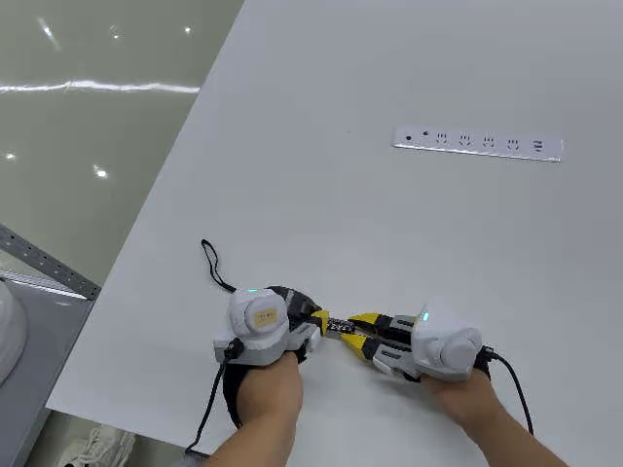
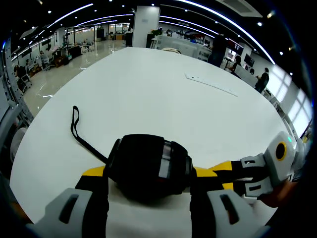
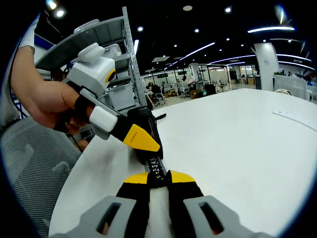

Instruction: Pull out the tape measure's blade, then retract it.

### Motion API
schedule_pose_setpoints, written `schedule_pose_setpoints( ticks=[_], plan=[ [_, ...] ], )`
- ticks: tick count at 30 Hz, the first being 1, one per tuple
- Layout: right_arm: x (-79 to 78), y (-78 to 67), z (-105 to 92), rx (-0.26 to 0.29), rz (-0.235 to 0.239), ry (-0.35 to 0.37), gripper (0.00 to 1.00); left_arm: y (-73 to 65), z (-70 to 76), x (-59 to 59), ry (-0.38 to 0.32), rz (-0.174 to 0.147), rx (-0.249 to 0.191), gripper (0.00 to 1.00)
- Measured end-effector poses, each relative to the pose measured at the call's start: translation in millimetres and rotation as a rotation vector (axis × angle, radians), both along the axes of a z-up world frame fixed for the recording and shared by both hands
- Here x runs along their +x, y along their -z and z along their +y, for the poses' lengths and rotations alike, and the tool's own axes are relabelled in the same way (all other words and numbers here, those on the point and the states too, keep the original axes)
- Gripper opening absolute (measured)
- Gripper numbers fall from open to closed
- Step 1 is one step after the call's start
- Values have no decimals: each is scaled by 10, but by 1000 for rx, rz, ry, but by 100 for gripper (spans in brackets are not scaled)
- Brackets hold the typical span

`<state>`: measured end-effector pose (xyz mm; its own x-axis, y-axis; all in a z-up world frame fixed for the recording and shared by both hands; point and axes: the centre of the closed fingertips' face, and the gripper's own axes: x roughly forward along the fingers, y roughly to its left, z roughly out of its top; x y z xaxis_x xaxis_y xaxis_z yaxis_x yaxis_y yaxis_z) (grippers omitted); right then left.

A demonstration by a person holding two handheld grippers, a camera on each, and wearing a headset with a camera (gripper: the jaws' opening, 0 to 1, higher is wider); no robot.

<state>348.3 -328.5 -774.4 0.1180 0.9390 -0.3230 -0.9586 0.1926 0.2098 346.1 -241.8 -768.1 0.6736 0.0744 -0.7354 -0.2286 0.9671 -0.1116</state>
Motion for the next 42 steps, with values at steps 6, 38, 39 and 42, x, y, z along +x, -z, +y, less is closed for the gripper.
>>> schedule_pose_setpoints(
  ticks=[6,38,39,42],
  plan=[
    [0,-9,79,0,-3,-3,12,-6,2,-2,-3,-3,-12,64],
    [-9,-6,345,-1,-22,-29,12,-2,4,11,-26,-9,-80,64],
    [-12,-3,350,-2,-23,-31,12,-1,3,10,-27,-9,-82,64],
    [-11,3,350,-3,-29,-35,12,6,3,11,-24,-4,-76,64]
  ],
)
